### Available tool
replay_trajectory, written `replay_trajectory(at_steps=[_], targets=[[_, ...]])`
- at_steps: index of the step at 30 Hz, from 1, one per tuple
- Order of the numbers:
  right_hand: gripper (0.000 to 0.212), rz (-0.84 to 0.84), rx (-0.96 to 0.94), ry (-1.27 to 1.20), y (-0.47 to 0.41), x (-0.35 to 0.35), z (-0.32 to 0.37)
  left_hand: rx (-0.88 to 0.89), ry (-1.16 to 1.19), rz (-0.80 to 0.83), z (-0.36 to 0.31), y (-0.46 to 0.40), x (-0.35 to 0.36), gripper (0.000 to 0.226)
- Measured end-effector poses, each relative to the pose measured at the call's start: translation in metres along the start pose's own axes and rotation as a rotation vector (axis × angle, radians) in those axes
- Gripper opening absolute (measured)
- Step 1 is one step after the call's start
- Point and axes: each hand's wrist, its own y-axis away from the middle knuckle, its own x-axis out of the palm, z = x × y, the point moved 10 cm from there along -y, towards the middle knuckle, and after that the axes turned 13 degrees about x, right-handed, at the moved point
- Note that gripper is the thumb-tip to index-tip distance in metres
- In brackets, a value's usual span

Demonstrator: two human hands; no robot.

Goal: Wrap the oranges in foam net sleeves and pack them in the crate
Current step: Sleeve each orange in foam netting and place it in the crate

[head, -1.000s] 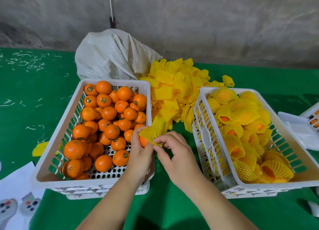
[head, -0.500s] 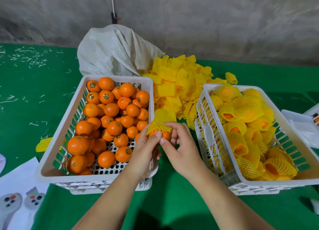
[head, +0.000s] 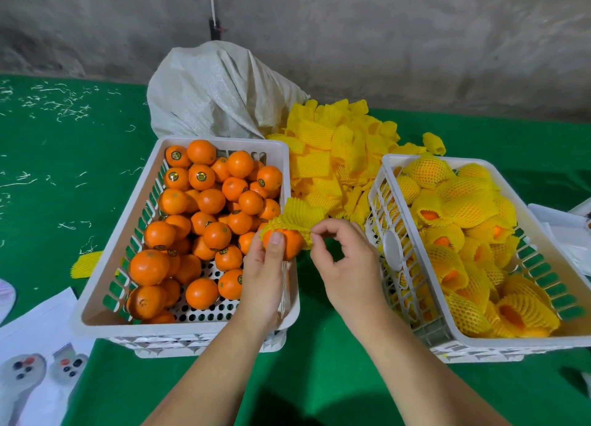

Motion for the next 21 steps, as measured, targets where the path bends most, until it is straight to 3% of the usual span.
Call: replay_trajectory(at_steps=[5, 11, 14, 16, 18, 21], targets=[[0.016, 0.003, -0.174, 0.066, 0.017, 0.011, 0.025, 0.048, 0.12, 0.029, -0.001, -0.001, 0.003, 0.042], [0.042, 0.071, -0.111, 0.186, 0.016, 0.027, -0.011, -0.015, 0.193, -0.009, 0.003, 0.0, 0.002, 0.047], [0.052, 0.114, -0.258, 0.346, 0.015, 0.031, -0.003, -0.071, 0.21, -0.067, 0.009, 0.0, -0.008, 0.049], [0.043, 0.091, -0.262, 0.299, 0.012, 0.028, -0.001, -0.098, 0.217, -0.076, 0.009, 0.001, -0.01, 0.063], [0.027, 0.009, -0.234, 0.19, 0.007, 0.015, -0.001, -0.119, 0.199, -0.063, 0.008, 0.003, -0.007, 0.093], [0.017, -0.158, -0.313, 0.307, 0.003, 0.0, 0.002, -0.124, 0.194, -0.031, 0.007, 0.005, -0.001, 0.117]])
